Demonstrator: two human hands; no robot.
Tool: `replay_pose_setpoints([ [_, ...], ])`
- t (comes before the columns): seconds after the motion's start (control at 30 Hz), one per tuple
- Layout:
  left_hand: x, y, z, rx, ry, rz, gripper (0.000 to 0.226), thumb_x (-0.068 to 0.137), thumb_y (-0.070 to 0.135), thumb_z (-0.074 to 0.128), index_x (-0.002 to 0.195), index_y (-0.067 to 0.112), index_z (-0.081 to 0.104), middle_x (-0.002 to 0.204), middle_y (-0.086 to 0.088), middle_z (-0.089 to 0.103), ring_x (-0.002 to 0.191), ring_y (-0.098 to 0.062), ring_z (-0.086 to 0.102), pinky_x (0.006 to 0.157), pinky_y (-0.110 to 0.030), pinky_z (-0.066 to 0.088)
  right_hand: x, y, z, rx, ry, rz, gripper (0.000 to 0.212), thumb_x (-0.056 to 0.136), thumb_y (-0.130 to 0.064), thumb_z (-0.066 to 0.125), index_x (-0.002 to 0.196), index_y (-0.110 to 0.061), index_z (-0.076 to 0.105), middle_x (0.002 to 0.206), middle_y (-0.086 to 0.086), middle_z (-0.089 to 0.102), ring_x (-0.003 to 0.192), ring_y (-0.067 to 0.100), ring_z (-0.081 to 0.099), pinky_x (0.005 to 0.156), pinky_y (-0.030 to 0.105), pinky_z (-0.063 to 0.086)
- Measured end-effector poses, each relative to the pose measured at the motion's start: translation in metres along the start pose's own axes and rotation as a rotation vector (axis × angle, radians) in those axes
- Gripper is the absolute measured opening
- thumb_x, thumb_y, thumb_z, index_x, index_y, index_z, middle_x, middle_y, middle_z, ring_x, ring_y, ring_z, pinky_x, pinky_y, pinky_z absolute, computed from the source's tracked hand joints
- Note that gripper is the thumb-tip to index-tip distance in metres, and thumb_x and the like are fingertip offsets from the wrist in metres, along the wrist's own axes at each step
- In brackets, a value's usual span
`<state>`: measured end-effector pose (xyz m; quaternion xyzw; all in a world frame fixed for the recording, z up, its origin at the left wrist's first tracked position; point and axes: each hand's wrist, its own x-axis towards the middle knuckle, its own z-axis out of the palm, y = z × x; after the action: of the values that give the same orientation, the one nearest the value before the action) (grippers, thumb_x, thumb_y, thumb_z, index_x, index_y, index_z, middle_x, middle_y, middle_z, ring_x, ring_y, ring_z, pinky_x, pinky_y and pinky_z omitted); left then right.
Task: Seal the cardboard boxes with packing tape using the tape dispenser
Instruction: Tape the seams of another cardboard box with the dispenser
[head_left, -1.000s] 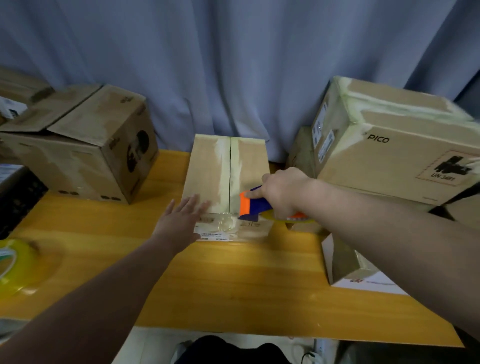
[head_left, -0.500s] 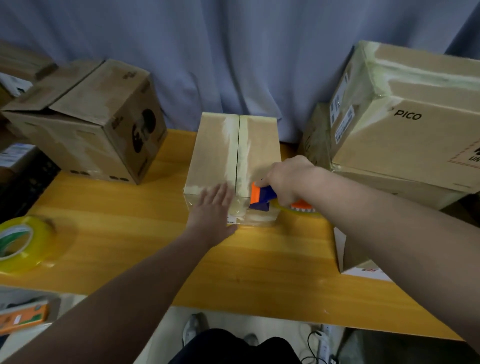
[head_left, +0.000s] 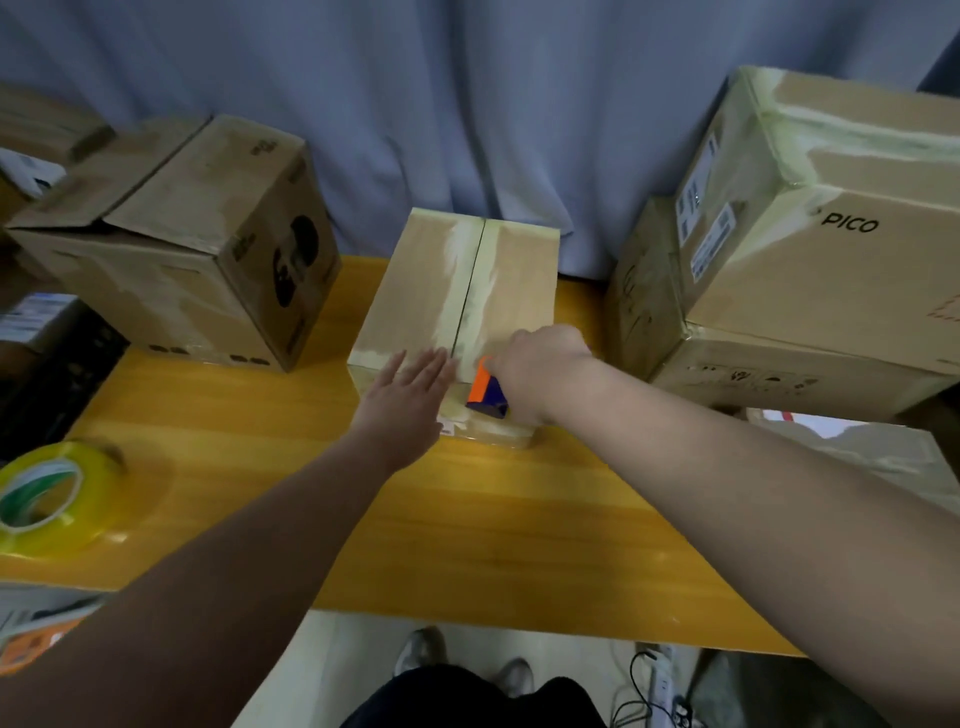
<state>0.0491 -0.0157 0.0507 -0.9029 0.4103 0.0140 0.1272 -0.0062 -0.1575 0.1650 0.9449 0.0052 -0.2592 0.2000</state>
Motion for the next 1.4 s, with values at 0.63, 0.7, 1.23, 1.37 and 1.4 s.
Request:
replay_pose_setpoints([
  [0.63, 0.013, -0.009, -0.010, -0.197, -0.052, 0.059, 0.076, 0.094, 0.026, 0.048, 0.152, 0.021, -0.002, 0.160, -0.006, -0.003, 0.147, -0.020, 0.004, 0.118, -0.032, 0.005, -0.041, 0.046, 0.011, -0.032, -0.067, 0.039, 0.076, 0.092, -0.032, 0.054, 0.151, -0.042, 0.007, 0.123, 0.009, 0.044, 0.103, 0.029, 0.052, 0.071, 0.035, 0.044],
  [0.7, 0.012, -0.007, -0.011, -0.197, -0.050, 0.056, 0.076, 0.094, 0.026, 0.047, 0.152, 0.021, -0.002, 0.160, -0.006, -0.003, 0.147, -0.019, 0.003, 0.118, -0.032, 0.004, -0.043, 0.054, 0.019, -0.036, -0.084, 0.069, 0.076, 0.092, -0.031, 0.053, 0.151, -0.042, 0.006, 0.124, 0.009, 0.043, 0.104, 0.029, 0.052, 0.070, 0.034, 0.043],
  [1.23, 0.017, 0.044, -0.009, -0.066, -0.010, 0.023, 0.082, 0.093, 0.052, 0.042, 0.149, 0.035, -0.015, 0.156, -0.022, -0.014, 0.145, -0.037, -0.009, 0.116, -0.049, -0.003, -0.018, 0.048, 0.043, 0.006, -0.106, 0.075, 0.076, 0.091, -0.026, 0.057, 0.151, -0.040, 0.013, 0.129, 0.008, 0.044, 0.108, 0.031, 0.053, 0.070, 0.036, 0.045],
  [1.37, 0.006, 0.009, 0.006, -0.101, 0.015, 0.064, 0.084, 0.095, 0.041, 0.041, 0.145, 0.023, -0.023, 0.158, 0.000, -0.020, 0.145, -0.020, -0.016, 0.117, -0.040, -0.008, -0.021, 0.050, 0.047, 0.046, -0.087, 0.062, 0.074, 0.092, -0.028, 0.056, 0.151, -0.038, 0.013, 0.130, 0.010, 0.043, 0.108, 0.032, 0.053, 0.074, 0.037, 0.046],
  [1.4, 0.002, -0.001, 0.007, -0.096, -0.004, 0.028, 0.083, 0.096, 0.042, 0.040, 0.143, 0.022, -0.026, 0.158, -0.001, -0.020, 0.145, -0.019, -0.016, 0.117, -0.039, -0.008, -0.021, 0.051, 0.048, 0.051, -0.081, 0.065, 0.074, 0.092, -0.028, 0.056, 0.151, -0.038, 0.013, 0.130, 0.010, 0.043, 0.109, 0.032, 0.053, 0.075, 0.038, 0.046],
])
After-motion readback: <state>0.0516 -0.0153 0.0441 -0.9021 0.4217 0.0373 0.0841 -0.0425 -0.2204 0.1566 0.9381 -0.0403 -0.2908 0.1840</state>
